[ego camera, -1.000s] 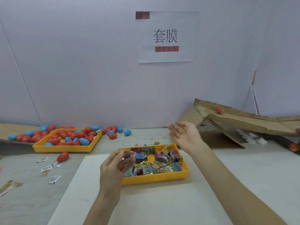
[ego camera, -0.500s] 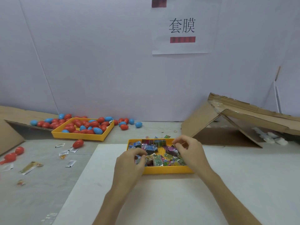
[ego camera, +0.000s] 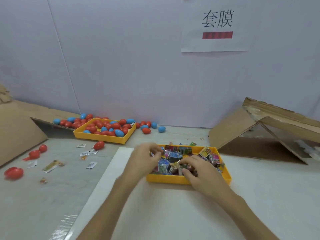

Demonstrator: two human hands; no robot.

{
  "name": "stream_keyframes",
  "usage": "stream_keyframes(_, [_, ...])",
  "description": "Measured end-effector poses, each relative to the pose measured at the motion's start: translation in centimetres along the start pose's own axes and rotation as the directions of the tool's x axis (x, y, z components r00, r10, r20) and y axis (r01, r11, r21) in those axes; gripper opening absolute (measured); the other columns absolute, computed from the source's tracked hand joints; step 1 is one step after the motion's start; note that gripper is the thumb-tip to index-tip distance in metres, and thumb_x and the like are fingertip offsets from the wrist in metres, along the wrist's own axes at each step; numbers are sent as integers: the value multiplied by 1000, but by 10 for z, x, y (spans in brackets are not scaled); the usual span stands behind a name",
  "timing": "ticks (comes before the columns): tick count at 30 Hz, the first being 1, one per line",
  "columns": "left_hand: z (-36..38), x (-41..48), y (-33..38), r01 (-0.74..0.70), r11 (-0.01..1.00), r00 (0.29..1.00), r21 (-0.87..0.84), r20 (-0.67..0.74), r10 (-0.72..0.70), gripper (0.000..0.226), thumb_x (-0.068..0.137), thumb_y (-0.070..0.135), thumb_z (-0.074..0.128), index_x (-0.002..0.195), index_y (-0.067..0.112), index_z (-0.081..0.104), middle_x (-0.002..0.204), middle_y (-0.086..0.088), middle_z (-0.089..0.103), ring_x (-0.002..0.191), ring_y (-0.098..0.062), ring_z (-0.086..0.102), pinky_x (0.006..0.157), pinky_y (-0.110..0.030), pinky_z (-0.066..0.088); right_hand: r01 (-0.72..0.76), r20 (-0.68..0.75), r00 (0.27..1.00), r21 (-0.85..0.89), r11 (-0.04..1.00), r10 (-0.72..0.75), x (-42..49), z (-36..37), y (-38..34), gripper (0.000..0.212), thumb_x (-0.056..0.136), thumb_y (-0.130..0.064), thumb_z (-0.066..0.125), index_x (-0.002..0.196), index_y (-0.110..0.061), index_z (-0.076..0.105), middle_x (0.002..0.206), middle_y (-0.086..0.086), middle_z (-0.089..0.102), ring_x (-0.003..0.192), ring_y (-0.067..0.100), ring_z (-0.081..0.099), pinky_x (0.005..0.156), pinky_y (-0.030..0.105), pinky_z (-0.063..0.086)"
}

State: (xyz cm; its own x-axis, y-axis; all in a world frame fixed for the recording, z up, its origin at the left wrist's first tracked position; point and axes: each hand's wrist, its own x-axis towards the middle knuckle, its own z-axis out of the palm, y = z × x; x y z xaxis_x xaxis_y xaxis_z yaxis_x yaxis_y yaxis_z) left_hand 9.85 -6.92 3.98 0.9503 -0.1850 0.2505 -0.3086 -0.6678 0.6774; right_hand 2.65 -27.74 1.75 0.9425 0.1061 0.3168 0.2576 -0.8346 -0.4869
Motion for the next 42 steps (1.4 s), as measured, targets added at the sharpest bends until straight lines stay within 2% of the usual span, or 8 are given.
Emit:
stream_keyframes(7, [-60,90,-50,194,734,979,651,-175,-103,31,97,8,55,123,19,66,120,-8,67,114,-28,60,87,-37,51,-50,-51,997,49,998,53,2,6,3,14,93,-35,63,103,-44,59,104,-24,58,89,-4,58,77,27,52])
stream_keyframes(11, [-63,123,-77,85,718,993,691,2,-120,33,103,4,50,134,2,60,128,-11,62,102,-4,65,84,-16,49,-39,-68,997,70,997,43,1,9,5,25,92,-36,65,113,-46,56,103,-26,56,89,-4,58,75,22,50])
stream_keyframes(13, [-58,133,-87,117,774,993,623,-64,-98,32,102,0,50,132,-2,61,122,-9,64,90,4,66,78,-9,49,-41,-84,995,95,995,49,2,9,6,30,92,-34,66,120,-41,58,103,-25,57,88,-3,58,76,24,52])
stream_keyframes(18, [-57,122,-97,289,768,948,571,-281,-148,27,98,29,65,117,12,71,118,-14,61,115,-32,51,94,-41,48,-53,-106,992,126,991,66,2,8,4,24,93,-35,68,117,-35,64,103,-19,60,84,1,60,79,30,54])
stream_keyframes(28, [-16,34,-14,-123,983,983,-138,-149,103,28,96,12,67,121,19,57,110,2,60,94,-8,60,78,-18,48,-85,-117,988,171,982,105,1,5,1,9,97,-33,62,102,-32,70,93,-20,68,81,-1,62,71,25,52])
stream_keyframes(32, [10,-12,11,-323,939,946,-119,-34,321,31,98,13,63,128,21,60,118,7,59,108,-8,54,95,-19,42,-63,-114,989,207,976,89,0,1,2,4,90,-33,70,93,-33,66,90,-19,68,84,0,64,71,21,50])
stream_keyframes(35, [23,-30,12,-312,945,950,-103,-35,310,16,101,28,57,117,29,58,107,9,61,102,-10,54,92,-32,41,-73,-96,991,172,982,91,2,-2,7,9,84,-37,74,88,-35,66,93,-17,63,87,3,60,75,25,50])
stream_keyframes(42, [32,-44,8,-357,933,934,-57,16,358,24,97,48,37,110,36,53,98,16,59,104,2,44,92,-17,30,-143,-124,978,173,974,166,2,1,8,8,80,-34,79,78,-36,72,89,-14,64,74,6,60,71,32,52])
